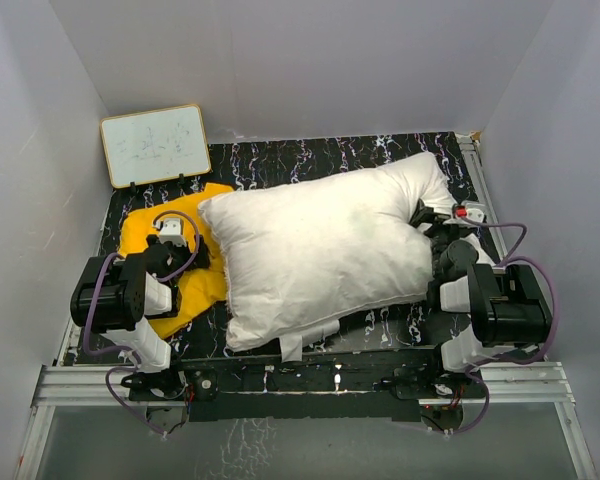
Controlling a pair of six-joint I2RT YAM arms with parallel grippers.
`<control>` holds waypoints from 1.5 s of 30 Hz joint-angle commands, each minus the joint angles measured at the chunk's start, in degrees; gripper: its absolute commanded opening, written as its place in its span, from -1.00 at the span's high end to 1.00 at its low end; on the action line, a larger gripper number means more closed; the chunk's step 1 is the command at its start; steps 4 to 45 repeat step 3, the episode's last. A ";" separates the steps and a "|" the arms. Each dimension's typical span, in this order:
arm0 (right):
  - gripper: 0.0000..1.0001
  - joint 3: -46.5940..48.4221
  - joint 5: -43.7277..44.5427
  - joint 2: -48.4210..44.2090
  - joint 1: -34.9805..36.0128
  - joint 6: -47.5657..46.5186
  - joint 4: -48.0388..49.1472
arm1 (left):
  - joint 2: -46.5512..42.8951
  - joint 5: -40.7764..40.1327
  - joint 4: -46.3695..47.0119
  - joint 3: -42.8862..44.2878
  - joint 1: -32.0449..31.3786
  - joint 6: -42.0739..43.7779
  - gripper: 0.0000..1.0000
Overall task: Remove the pillowcase from the pillow
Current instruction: Reset both arms
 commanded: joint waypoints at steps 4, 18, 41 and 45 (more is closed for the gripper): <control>-0.97 -1.44 -11.08 2.65 1.86 -5.25 -11.98 | -0.07 0.87 1.53 0.90 0.25 -0.19 -0.94; -0.97 -1.44 -11.08 2.65 1.86 -5.25 -11.98 | -0.07 0.87 1.53 0.90 0.25 -0.19 -0.94; -0.97 -1.44 -11.08 2.65 1.86 -5.25 -11.98 | -0.07 0.87 1.53 0.90 0.25 -0.19 -0.94; -0.97 -1.44 -11.08 2.65 1.86 -5.25 -11.98 | -0.07 0.87 1.53 0.90 0.25 -0.19 -0.94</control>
